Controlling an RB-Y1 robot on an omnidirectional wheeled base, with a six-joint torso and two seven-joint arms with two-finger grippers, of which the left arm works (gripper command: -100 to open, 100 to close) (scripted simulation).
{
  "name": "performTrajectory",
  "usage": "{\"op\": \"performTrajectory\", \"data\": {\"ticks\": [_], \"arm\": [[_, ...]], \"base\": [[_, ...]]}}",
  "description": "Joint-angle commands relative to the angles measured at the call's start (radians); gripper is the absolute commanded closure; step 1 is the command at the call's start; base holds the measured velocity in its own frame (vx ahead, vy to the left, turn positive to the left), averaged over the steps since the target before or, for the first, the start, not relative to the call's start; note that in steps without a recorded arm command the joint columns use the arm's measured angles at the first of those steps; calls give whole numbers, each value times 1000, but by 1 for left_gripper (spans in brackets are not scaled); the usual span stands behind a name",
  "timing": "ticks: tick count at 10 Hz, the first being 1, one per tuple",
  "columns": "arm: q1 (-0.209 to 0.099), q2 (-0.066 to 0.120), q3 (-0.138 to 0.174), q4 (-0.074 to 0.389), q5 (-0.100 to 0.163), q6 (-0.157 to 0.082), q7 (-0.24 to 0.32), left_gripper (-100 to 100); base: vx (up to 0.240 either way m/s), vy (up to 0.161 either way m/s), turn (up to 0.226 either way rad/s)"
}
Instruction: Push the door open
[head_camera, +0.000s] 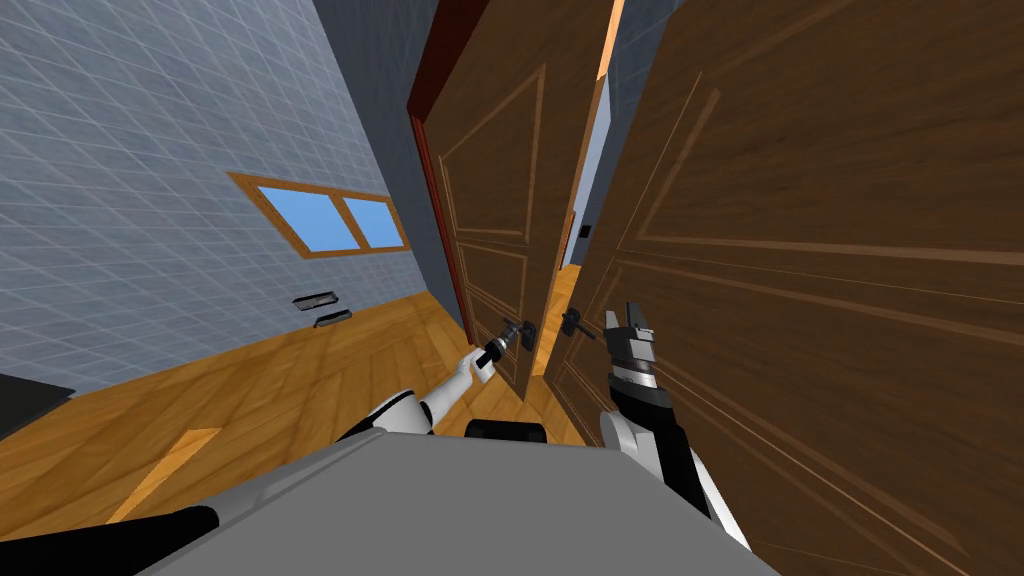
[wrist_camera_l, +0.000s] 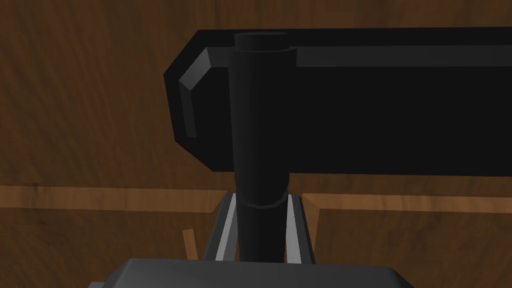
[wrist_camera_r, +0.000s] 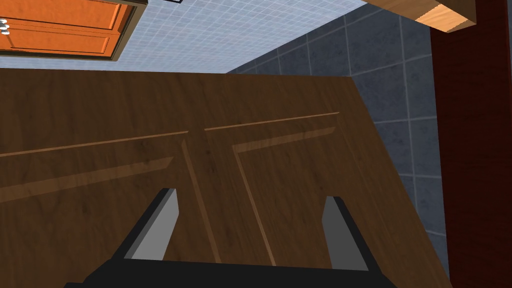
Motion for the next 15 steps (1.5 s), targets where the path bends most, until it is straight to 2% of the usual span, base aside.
{"op": "performTrajectory", "data": {"ticks": [1, 4, 5, 9, 10, 12, 13, 15], "arm": [[4, 0, -2, 2, 0, 0, 1, 100], [4, 0, -2, 2, 0, 0, 1, 100], [-1, 3, 32, 0, 8, -1, -21, 100], [0, 9, 85, 0, 20, -4, -54, 100], [0, 9, 85, 0, 20, -4, -54, 100], [0, 12, 123, 0, 29, -7, -78, 100], [0, 12, 123, 0, 29, -7, -78, 100], [0, 16, 161, 1, 38, -9, -103, 100]], "base": [[-9, 13, -19], [0, 0, 0], [18, 6, -151], [14, 17, -115], [12, 4, -45], [18, 12, -104], [22, 9, -43], [17, 18, -108]]}}
